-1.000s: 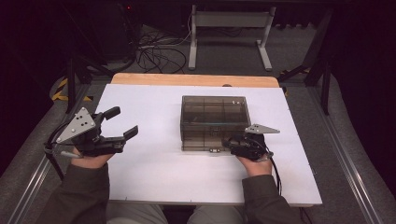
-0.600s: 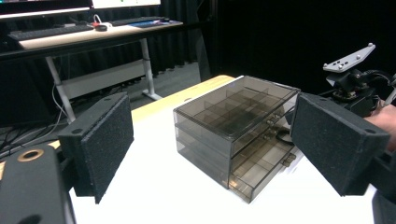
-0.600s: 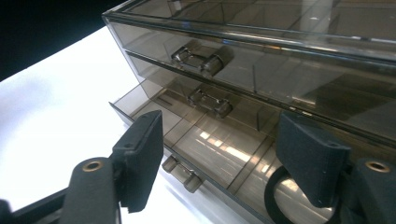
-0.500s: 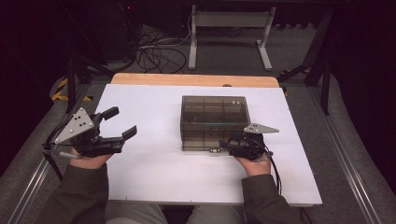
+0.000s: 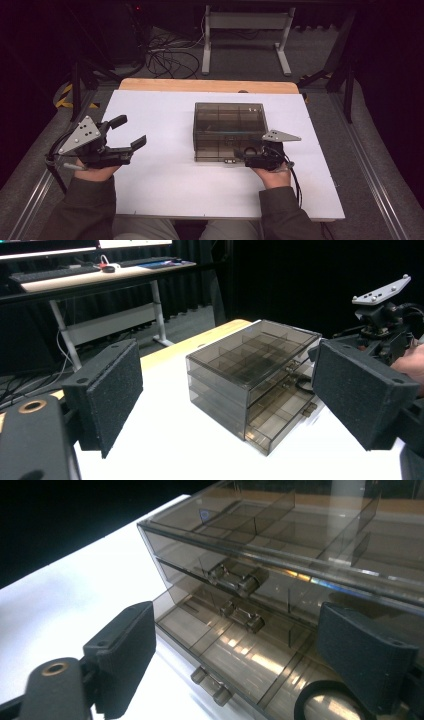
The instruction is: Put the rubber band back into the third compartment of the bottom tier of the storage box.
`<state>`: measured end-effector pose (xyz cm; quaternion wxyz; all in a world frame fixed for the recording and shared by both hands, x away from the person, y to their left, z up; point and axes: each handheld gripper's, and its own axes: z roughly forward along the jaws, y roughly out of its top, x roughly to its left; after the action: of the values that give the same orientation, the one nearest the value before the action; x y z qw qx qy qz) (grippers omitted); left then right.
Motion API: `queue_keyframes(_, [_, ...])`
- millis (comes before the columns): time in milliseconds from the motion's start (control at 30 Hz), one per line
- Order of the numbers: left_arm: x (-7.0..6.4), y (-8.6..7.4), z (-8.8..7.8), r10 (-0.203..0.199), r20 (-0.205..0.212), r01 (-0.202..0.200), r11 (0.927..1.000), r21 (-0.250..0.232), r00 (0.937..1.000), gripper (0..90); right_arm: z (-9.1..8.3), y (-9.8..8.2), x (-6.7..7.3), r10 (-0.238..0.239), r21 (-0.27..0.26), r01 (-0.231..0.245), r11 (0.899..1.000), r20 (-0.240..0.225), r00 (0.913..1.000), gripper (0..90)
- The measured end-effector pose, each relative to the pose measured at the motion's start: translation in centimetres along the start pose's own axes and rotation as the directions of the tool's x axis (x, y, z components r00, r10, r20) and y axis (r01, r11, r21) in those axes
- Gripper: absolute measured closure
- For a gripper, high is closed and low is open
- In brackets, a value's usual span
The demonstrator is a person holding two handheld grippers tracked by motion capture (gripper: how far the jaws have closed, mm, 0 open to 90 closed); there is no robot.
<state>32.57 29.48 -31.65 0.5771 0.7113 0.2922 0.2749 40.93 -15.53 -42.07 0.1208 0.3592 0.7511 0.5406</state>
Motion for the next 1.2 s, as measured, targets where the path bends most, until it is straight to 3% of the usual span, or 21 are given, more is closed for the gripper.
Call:
queue_keyframes(767, [0.0,0.0,-0.1,0.0,-0.003,0.0,1.0,-0.001,1.0,13.8,-1.3,1.3,0.8,-0.045,-0.063,0.045,0.997,-0.003,0.999,6.5])
queue_keyframes(1200, [0.1,0.0,-0.2,-0.001,-0.01,0.001,1.0,-0.004,0.9999,13.7,-2.8,2.0,1.2,-0.082,-0.153,0.085,0.985,0.024,0.9963,3.4])
